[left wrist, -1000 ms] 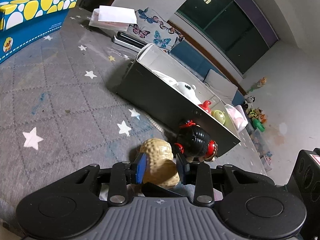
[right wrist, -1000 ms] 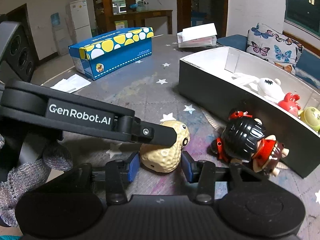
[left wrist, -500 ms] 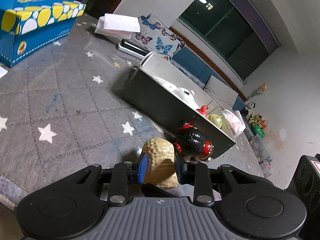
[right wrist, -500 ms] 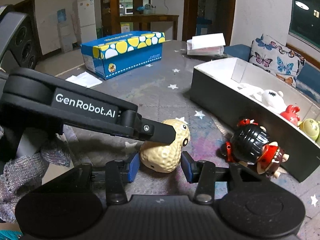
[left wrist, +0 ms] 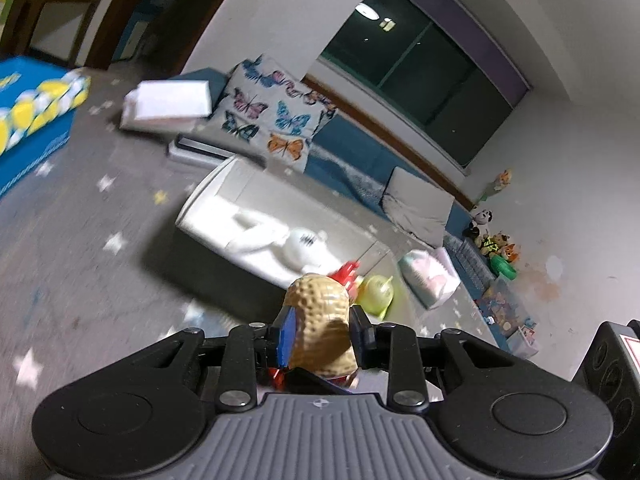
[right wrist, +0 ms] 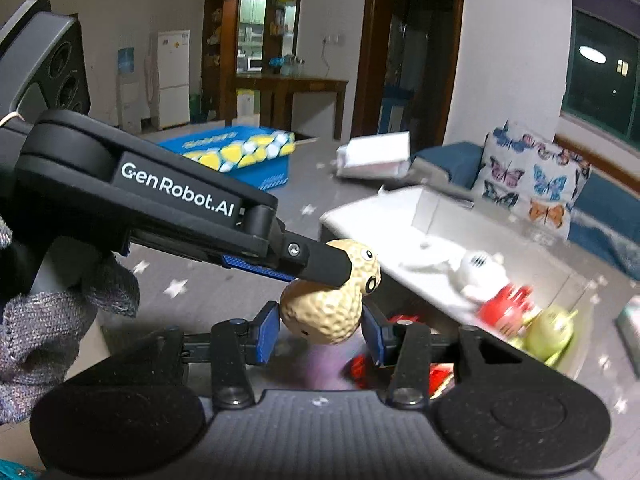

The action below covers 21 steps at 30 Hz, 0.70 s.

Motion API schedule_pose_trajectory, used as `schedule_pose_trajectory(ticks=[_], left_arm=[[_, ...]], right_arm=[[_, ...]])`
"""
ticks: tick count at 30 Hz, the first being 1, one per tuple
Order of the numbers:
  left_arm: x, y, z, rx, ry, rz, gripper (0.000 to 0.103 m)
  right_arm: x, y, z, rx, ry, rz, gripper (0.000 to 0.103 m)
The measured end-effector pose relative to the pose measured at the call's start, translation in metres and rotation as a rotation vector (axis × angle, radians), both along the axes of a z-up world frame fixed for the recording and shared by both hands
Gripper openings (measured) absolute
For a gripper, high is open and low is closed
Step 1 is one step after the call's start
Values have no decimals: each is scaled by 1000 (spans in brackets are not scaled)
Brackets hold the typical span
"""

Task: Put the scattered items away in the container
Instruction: 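Lift the peanut figure with the right gripper and lower it beside the bunny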

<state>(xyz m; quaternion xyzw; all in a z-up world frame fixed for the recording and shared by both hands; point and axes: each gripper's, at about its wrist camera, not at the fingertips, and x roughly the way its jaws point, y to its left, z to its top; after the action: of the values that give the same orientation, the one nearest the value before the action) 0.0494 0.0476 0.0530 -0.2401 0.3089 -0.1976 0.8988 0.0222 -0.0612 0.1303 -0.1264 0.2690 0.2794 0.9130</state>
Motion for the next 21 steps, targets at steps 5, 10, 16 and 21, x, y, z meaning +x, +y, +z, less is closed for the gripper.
schedule_pose_trajectory(ticks=[5,10,16,21], left_arm=[[35,-13,17,-5,-20,-9,32],[72,-19,17,-30,4,3,32],[112,-21,1,-35,78,15,32],[135,-20,-16,-52,139,23,32]], right_arm=[[30,-15,19,-7,-42,-6,45],[69,-22,27,-38,-42,8,45],[113,-21,15,-86,5,31,45],[137,-22,0,-96,64,52,45]])
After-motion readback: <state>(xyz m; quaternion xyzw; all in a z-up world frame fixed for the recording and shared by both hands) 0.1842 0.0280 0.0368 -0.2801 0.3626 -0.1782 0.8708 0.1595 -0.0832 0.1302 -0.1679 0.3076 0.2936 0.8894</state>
